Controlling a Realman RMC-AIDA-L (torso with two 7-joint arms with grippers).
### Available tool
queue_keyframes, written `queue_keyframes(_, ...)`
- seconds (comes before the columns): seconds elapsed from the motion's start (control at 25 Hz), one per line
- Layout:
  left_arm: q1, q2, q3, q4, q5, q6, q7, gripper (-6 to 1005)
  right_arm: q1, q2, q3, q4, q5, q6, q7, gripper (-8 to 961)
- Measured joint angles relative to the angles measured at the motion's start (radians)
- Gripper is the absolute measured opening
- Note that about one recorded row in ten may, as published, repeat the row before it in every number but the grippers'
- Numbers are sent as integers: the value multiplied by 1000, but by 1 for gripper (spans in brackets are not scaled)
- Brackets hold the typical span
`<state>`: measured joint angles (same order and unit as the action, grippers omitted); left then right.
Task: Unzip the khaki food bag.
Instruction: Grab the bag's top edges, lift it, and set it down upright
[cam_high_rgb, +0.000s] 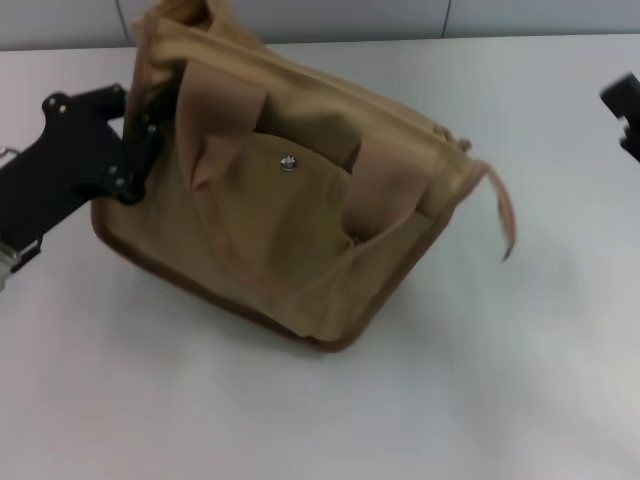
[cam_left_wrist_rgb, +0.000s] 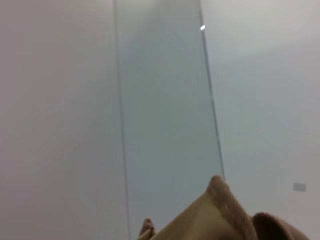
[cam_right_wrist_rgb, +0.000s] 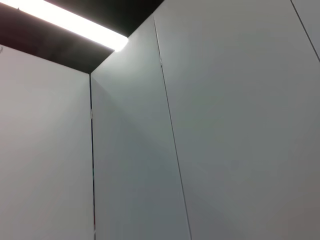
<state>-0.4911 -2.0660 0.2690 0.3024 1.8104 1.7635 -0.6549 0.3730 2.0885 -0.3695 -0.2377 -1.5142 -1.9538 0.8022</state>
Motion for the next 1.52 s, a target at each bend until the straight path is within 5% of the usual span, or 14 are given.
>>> queue_keyframes(0.32, -52, -1, 20, 58, 0, 68, -23, 79, 113, 0, -13, 48, 68, 51, -30, 840)
queue_keyframes(0.68, -59, -4, 30, 58, -1, 81, -18, 79, 259, 5, -241, 104, 13, 217, -148, 839)
queue_keyframes(1.24, -72, -5, 33, 53, -1, 88, -17, 79, 281, 4, -287, 135, 33, 292, -294, 837)
queue_keyframes(1.52, -75, -5, 33, 52, -2, 91, -17, 80, 262, 4, -204, 186, 37, 250, -377, 837)
